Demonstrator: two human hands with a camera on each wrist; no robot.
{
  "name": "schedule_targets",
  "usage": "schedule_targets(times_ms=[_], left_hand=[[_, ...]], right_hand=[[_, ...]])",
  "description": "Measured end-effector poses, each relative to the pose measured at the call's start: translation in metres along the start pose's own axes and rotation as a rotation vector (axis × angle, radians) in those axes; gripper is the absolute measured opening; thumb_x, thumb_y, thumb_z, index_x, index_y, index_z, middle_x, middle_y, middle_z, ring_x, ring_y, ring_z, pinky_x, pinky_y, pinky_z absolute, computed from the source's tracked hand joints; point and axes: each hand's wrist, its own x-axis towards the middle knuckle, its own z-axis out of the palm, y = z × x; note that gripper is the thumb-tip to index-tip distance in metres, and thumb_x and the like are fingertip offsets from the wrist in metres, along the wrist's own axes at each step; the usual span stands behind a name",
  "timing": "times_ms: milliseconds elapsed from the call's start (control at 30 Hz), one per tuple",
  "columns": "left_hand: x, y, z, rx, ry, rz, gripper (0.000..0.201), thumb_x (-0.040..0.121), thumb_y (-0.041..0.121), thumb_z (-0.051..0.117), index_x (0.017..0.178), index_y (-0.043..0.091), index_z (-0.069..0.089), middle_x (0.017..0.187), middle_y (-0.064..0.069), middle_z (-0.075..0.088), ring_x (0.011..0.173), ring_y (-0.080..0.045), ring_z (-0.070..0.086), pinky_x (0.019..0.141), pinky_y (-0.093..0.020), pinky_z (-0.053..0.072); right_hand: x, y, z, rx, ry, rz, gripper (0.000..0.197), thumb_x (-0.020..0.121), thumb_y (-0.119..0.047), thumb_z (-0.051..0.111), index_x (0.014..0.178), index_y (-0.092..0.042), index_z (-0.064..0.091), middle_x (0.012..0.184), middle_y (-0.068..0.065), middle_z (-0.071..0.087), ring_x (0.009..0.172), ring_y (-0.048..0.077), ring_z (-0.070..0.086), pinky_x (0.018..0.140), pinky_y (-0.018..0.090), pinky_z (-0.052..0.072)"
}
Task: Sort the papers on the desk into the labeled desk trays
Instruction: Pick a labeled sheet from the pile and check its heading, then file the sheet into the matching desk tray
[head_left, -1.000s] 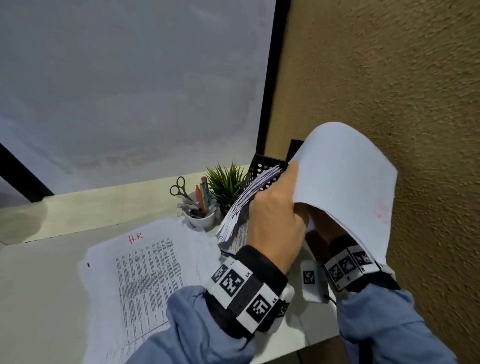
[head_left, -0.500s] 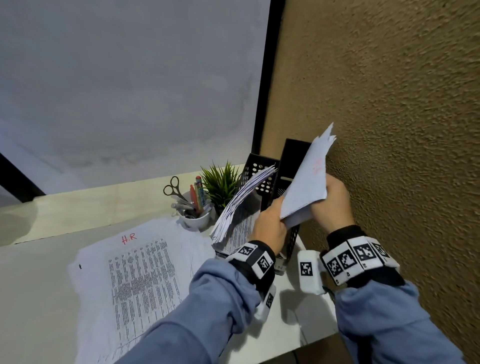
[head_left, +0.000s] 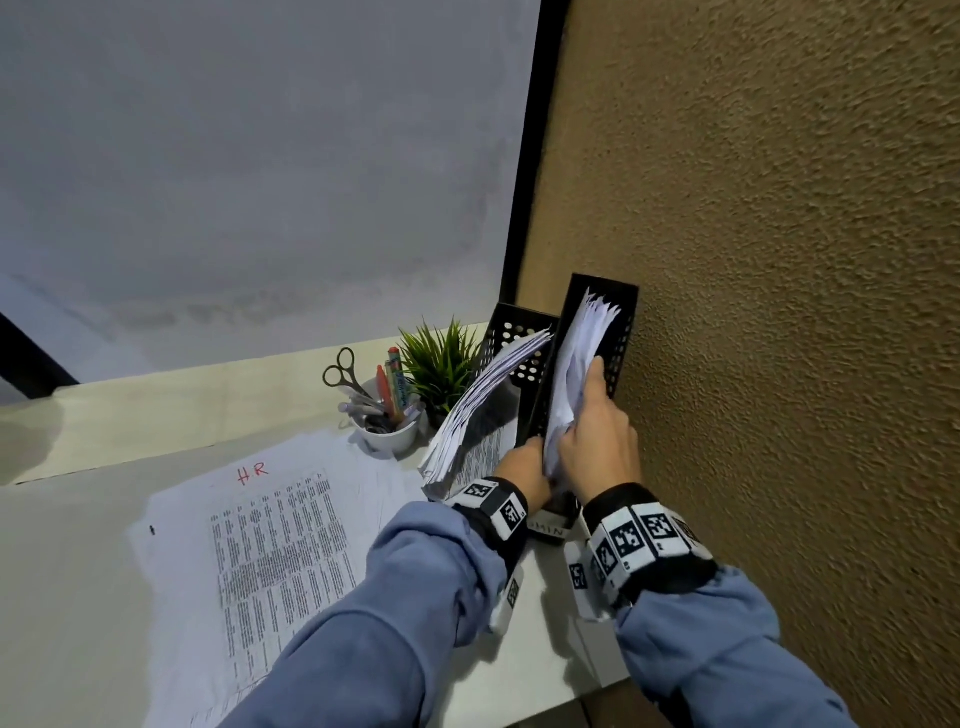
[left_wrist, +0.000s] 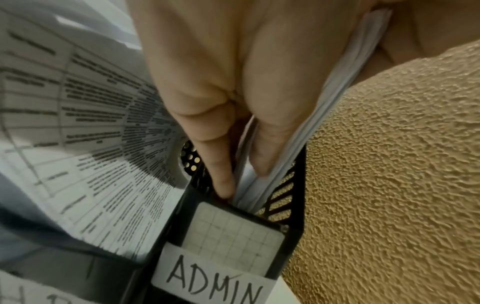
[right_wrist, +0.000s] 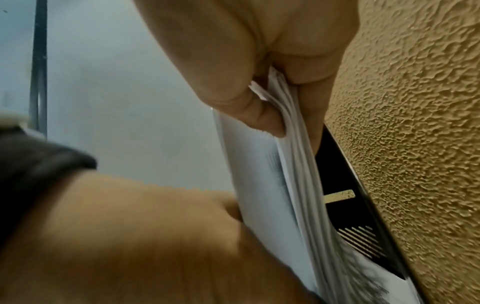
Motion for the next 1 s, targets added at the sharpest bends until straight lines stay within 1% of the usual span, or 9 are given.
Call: schedule_targets(times_ms=[133,300,433,500,567,633,733,800,1000], left_hand=[[-0.016,-0.005,-0.009,-0.049,0.081,0.028,0.030,0.082,0.014,0.062,0.110,0.004,0.058,0.107,-0.015,0.066,0.098,-0.030,0.062,0.077,-0.031,0.046],[-0.065,-0.063,-0.037,-0.490,0.108,0.033,0.021,0.087,0.014,0.064,0.108,0.010,0.063,0.103,-0.007,0.067,0.087,-0.018,0.065,0.075,-0.022,0.054],[-0.105,-0.152,-0.053,-0.602,0.208,-0.232,0.010,0.088,0.007,0.061,0.082,0.012,0.066,0.085,-0.012,0.069,0.075,-0.023,0.068,0.079,-0.042,0.058],[-0.125,-0.193,-0.057,-0.536,0.314,-0.380,0.013,0.089,0.006,0.058,0.078,0.012,0.064,0.083,-0.008,0.068,0.076,-0.023,0.067,0.079,-0.034,0.058],[-0.142,-0.230,-0.058,-0.354,0.451,-0.562,0.010,0.090,0.006,0.053,0.086,0.010,0.062,0.092,-0.008,0.065,0.078,-0.021,0.061,0.071,-0.018,0.051],[-0.155,-0.262,-0.058,-0.214,0.518,-0.730,0.021,0.088,0.011,0.054,0.107,0.004,0.060,0.113,-0.016,0.059,0.096,-0.029,0.058,0.080,-0.027,0.046],[-0.169,-0.293,-0.055,-0.192,0.557,-0.908,0.045,0.085,0.019,0.061,0.125,0.000,0.051,0.128,-0.022,0.045,0.115,-0.039,0.047,0.095,-0.040,0.042],[-0.174,-0.300,-0.052,-0.205,0.569,-0.956,0.051,0.084,0.023,0.063,0.127,0.000,0.049,0.129,-0.022,0.044,0.115,-0.040,0.045,0.096,-0.043,0.042],[-0.180,-0.311,-0.052,-0.240,0.552,-0.960,0.062,0.079,0.031,0.069,0.127,0.001,0.044,0.125,-0.020,0.048,0.114,-0.037,0.049,0.092,-0.042,0.043]], right_hand=[[0.000,0.003,0.008,0.002,-0.070,0.054,0.086,0.084,-0.006,0.056,0.151,-0.019,0.002,0.128,0.021,0.051,0.112,0.037,0.054,0.091,0.040,0.044],[-0.007,-0.007,0.016,0.187,0.112,-0.024,0.078,0.086,0.000,0.048,0.151,-0.021,0.009,0.131,0.015,0.050,0.110,0.033,0.055,0.093,0.044,0.047],[-0.025,-0.031,0.028,0.296,0.321,-0.271,0.069,0.080,0.006,0.042,0.146,-0.010,0.028,0.135,0.011,0.045,0.124,0.023,0.039,0.107,0.033,0.033],[-0.040,-0.046,0.042,0.317,0.400,-0.476,0.062,0.073,0.002,0.038,0.135,-0.003,0.044,0.125,0.014,0.049,0.116,0.023,0.040,0.102,0.024,0.030],[-0.056,-0.059,0.066,0.335,0.341,-0.613,0.054,0.074,-0.003,0.037,0.125,-0.001,0.054,0.116,0.012,0.052,0.108,0.020,0.043,0.097,0.020,0.032],[-0.071,-0.067,0.098,0.341,0.157,-0.657,0.048,0.076,-0.003,0.038,0.120,-0.005,0.057,0.110,0.007,0.054,0.104,0.016,0.046,0.094,0.019,0.037],[-0.092,-0.067,0.154,0.338,-0.221,-0.482,0.040,0.084,0.003,0.044,0.120,-0.009,0.058,0.112,0.004,0.056,0.101,0.012,0.051,0.093,0.026,0.044],[-0.101,-0.063,0.186,0.313,-0.433,-0.202,0.038,0.088,0.003,0.046,0.124,-0.008,0.055,0.122,0.006,0.054,0.107,0.014,0.053,0.094,0.019,0.041],[-0.115,-0.050,0.246,0.064,-0.575,0.110,0.015,0.082,-0.010,0.051,0.082,-0.014,0.037,0.095,0.009,0.041,0.082,0.018,0.040,0.070,0.025,0.031]])
